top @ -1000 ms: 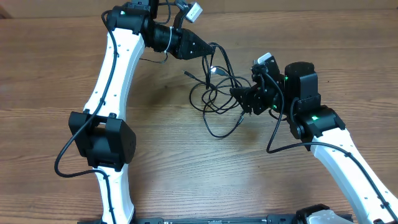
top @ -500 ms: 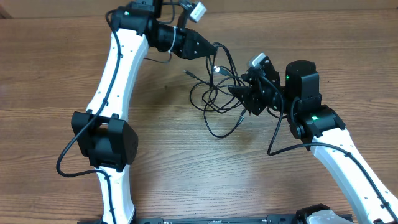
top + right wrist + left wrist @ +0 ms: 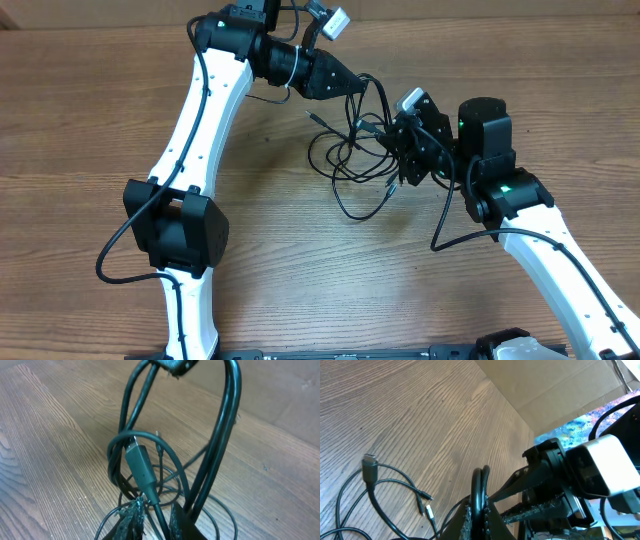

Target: Untangle cables

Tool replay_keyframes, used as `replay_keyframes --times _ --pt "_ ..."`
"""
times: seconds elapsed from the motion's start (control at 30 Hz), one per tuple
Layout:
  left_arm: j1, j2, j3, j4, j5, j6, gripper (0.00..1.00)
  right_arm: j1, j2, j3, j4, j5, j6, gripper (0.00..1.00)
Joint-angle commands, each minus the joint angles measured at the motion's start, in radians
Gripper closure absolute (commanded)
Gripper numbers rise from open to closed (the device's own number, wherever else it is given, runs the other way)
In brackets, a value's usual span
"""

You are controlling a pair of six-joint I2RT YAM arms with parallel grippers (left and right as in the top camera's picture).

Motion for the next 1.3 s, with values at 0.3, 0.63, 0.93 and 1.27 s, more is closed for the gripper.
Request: replay_keyframes --times 0.3,0.63,0.93,1.27 --pt "0.003 0.0 0.015 0.042 0.095 -0.042 0.95 -0.004 0.006 -0.003 -0.119 0.077 -0.007 0.87" --pt "0.035 0.0 0.015 0.044 0.118 -0.046 0.95 -0.004 0.006 -0.003 -0.226 0.135 -0.006 0.94" --pt "0.09 0.0 0.015 0.023 0.117 -0.056 0.96 -0.004 0.006 -0.002 -0.259 0.31 0.07 0.69" --pt "0.163 0.0 0.015 -0.027 0.116 -0.056 0.96 -0.008 0.006 -0.002 -0.236 0.34 0.155 0.0"
